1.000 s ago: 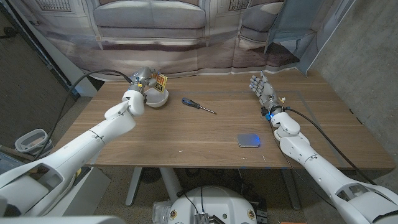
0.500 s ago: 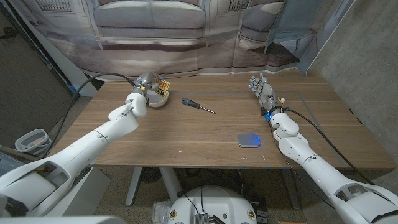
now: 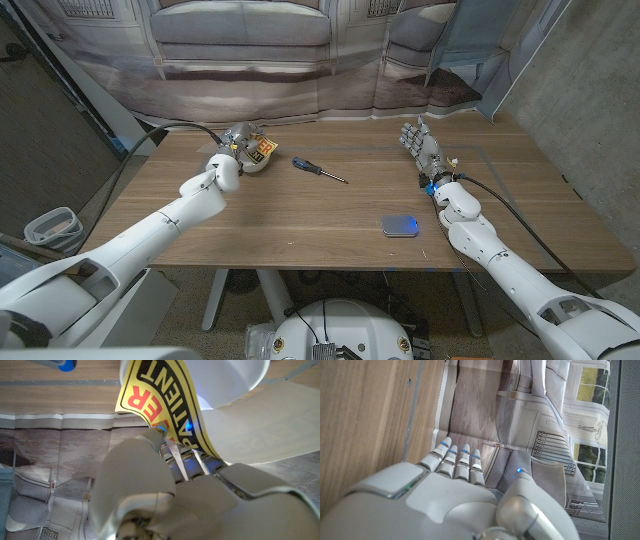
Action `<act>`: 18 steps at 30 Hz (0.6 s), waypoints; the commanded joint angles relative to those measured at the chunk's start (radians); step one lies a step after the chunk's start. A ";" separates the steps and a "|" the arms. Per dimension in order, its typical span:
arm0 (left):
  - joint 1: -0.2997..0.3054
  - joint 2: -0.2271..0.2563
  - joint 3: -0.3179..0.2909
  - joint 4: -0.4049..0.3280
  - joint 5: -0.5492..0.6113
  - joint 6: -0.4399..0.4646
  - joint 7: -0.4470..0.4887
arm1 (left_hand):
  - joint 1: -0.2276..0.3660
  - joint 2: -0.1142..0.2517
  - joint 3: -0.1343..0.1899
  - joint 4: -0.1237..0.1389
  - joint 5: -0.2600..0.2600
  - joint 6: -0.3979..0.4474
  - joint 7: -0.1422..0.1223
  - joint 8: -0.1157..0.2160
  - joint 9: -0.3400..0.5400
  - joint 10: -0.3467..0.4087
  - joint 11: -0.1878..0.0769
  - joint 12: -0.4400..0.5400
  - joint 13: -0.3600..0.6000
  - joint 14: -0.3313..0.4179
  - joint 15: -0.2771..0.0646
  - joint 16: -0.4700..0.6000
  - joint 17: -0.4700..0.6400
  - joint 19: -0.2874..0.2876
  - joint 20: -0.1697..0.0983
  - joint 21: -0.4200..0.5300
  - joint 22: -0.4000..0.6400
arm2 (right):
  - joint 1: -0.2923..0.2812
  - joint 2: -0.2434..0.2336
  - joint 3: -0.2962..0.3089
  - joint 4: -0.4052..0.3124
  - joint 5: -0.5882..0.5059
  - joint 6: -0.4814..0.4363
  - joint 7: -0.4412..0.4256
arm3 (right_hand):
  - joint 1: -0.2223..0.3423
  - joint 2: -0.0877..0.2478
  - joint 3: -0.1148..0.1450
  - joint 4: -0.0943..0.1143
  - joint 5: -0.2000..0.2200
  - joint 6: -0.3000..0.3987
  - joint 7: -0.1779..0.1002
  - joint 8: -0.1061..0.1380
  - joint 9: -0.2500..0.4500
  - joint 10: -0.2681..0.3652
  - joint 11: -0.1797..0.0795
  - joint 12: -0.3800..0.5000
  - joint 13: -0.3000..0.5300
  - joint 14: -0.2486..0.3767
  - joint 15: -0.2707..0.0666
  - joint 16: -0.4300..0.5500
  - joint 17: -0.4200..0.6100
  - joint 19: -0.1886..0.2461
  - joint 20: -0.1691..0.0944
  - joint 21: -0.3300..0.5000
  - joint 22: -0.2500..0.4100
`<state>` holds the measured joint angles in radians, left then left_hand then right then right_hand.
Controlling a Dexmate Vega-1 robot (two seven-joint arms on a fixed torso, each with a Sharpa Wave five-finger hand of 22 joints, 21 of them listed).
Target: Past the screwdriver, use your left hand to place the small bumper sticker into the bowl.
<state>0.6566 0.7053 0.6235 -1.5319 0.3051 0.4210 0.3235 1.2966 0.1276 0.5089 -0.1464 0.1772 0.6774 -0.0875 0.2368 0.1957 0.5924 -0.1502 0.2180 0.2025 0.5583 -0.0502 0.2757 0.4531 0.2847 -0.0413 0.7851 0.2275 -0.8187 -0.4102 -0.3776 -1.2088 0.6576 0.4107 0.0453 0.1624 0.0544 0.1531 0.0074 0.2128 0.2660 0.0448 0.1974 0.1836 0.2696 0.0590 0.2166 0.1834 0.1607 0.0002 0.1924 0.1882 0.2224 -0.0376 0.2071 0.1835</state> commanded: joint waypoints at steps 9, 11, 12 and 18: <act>-0.005 -0.013 0.030 -0.002 0.023 0.061 -0.003 | 0.000 -0.010 -0.007 0.001 0.000 0.009 -0.001 0.001 0.001 0.004 0.002 -0.004 0.003 0.004 -0.127 0.000 0.007 -0.010 -0.041 0.013 -0.002 | -0.001 -0.006 0.000 -0.001 0.004 -0.003 0.011 | 0.003 0.012 -0.003 -0.003 0.001 0.003 0.003 -0.001 0.004 0.006 -0.005 -0.001 0.004 0.007 0.003 0.000 0.005 0.008 -0.024 -0.001 0.004; -0.012 -0.014 0.040 0.004 0.029 0.070 -0.014 | 0.000 -0.010 -0.007 0.000 0.000 0.011 -0.002 0.001 0.001 0.006 0.002 -0.003 0.003 0.005 -0.126 0.000 0.008 -0.011 -0.041 0.015 -0.002 | -0.003 -0.007 0.001 -0.005 0.005 -0.005 0.010 | 0.003 0.012 -0.003 -0.003 0.001 0.003 0.003 -0.001 0.004 0.006 -0.004 -0.001 0.004 0.007 0.003 0.000 0.005 0.008 -0.024 -0.001 0.004; -0.015 -0.016 0.044 0.008 0.031 0.072 -0.017 | 0.000 -0.011 -0.007 0.000 0.000 0.012 -0.003 0.001 0.001 0.006 0.002 -0.003 0.003 0.006 -0.126 0.000 0.008 -0.011 -0.041 0.016 -0.002 | -0.005 -0.008 0.002 -0.007 0.006 -0.007 0.008 | 0.003 0.012 -0.003 -0.003 0.001 0.002 0.003 -0.001 0.004 0.007 -0.004 -0.001 0.004 0.007 0.003 0.000 0.005 0.008 -0.024 -0.001 0.004; -0.022 -0.028 0.049 0.030 0.021 0.063 -0.022 | 0.003 -0.009 -0.005 -0.001 0.000 0.012 -0.002 0.001 0.001 0.008 0.006 -0.004 0.003 0.006 -0.127 -0.001 0.009 -0.013 -0.042 0.020 -0.003 | -0.014 -0.012 0.004 -0.013 0.008 -0.010 0.006 | 0.003 0.012 -0.003 -0.003 0.001 0.003 0.004 -0.001 0.004 0.006 -0.005 -0.001 0.004 0.007 0.003 0.000 0.005 0.008 -0.024 -0.001 0.004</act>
<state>0.6513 0.6947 0.6506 -1.5293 0.3207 0.4697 0.3145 1.2926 0.1236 0.5048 -0.1424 0.1772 0.6811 -0.0913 0.2368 0.1957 0.5924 -0.1502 0.2143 0.2024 0.5583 -0.0502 0.2758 0.4569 0.2742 -0.0413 0.7956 0.2226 -0.8220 -0.4167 -0.3770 -1.2129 0.6607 0.4087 0.0537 0.1624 0.0544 0.1531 0.0074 0.2128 0.2660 0.0448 0.1974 0.1836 0.2696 0.0590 0.2166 0.1834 0.1607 0.0002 0.1924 0.1882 0.2224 -0.0376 0.2071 0.1835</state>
